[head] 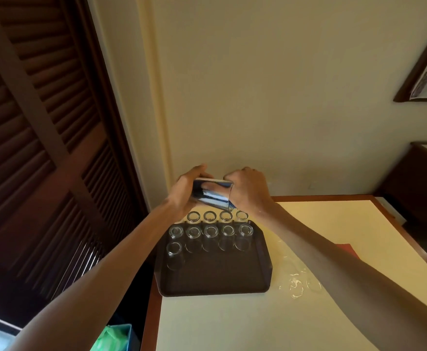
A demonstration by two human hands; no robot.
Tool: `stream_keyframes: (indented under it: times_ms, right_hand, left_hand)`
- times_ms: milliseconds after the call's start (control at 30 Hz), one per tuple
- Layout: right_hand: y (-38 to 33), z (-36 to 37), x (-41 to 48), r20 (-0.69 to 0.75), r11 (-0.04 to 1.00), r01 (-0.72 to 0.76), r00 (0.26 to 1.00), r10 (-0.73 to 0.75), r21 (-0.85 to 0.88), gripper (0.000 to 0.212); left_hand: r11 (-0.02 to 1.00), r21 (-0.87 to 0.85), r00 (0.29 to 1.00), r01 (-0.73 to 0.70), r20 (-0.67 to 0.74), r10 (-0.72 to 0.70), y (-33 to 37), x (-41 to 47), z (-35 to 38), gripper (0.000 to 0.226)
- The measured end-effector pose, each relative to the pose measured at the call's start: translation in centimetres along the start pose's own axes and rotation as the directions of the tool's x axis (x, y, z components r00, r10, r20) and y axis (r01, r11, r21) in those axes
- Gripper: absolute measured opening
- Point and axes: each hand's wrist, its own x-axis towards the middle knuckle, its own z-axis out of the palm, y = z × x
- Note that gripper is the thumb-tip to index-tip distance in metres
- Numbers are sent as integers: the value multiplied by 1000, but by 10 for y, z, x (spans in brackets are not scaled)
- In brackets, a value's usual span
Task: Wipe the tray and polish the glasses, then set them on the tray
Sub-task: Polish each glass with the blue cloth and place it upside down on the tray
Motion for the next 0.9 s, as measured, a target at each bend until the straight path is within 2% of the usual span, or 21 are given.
stream_keyframes:
  times_ms: [33,100,167,200,233,267,300,333,367,433,467,533,567,600,633,667,767,800,833,867,900]
  right_hand:
    - [1,-3,1,-39,988,83,995,-89,-134,63]
    - [6,1,4,-79,970,149,983,-166,-191,57]
    - [4,11,2,-90,996,87,992,-87,-11,60]
    - [1,17,-1,-70,988,12,998,-1,155,59]
    - [-1,20,-4,33,906,-108,994,104,409,54]
    - [-4,20,-8,251,690,-304,951,180,657,52]
    - [-8,18,-13,529,387,-541,836,147,747,51]
    - [-9,17,-18,725,150,-720,688,29,677,52]
    - [-8,17,-23,799,48,-798,599,-60,601,53]
    - [-4,15,-25,804,97,-798,592,-57,595,51]
    - [-3,12,-22,752,209,-738,659,21,641,49]
    - [1,3,-13,477,633,-463,863,164,621,51]
    - [4,-2,-8,300,853,-279,942,152,442,55]
    - [7,-7,-3,162,979,-112,983,84,169,62]
    - [8,-12,1,80,997,26,997,-20,-72,71]
    - [10,-14,2,74,974,94,994,-80,-206,75]
    - [19,0,5,69,974,71,996,-57,-216,48]
    - [20,6,3,54,994,9,999,-4,-108,51]
    - [23,14,0,94,992,-69,994,59,107,50]
    - [23,18,-4,164,877,-196,977,136,439,48]
    - [21,18,-8,381,603,-421,902,203,678,54]
  left_hand:
    - [999,23,999,24,-35,-23,1,-1,3,40]
    - [994,108,991,22,-134,-8,2,0,8,43]
    - [968,245,973,-48,-206,101,1,-1,8,46]
    - [948,299,957,-109,-225,181,1,-1,8,46]
    - [927,330,937,-181,-230,265,1,-2,8,46]
    - [902,346,911,-259,-222,347,-1,-2,8,46]
    - [867,364,879,-340,-204,430,-2,-2,10,46]
    - [833,380,852,-403,-178,493,-5,-1,12,46]
    - [806,389,832,-446,-151,533,-6,-2,14,46]
    - [799,375,833,-470,-113,542,-11,-1,13,44]
    - [834,334,864,-438,-100,494,-12,1,11,43]
    - [954,169,962,-249,-67,263,-10,4,8,41]
    - [989,94,992,-117,-43,121,-8,4,9,41]
    - [998,63,999,-13,-36,15,-8,5,11,41]
    - [996,78,998,38,-56,-34,-9,8,14,40]
    - [993,107,996,41,-87,-32,-10,10,17,40]
    - [967,239,975,-91,-175,135,-16,16,19,45]
    - [944,292,958,-156,-188,216,-18,18,18,47]
    - [910,345,935,-232,-180,306,-18,21,19,47]
    - [871,384,907,-306,-161,390,-18,22,19,45]
    - [832,411,876,-372,-140,461,-17,23,22,41]
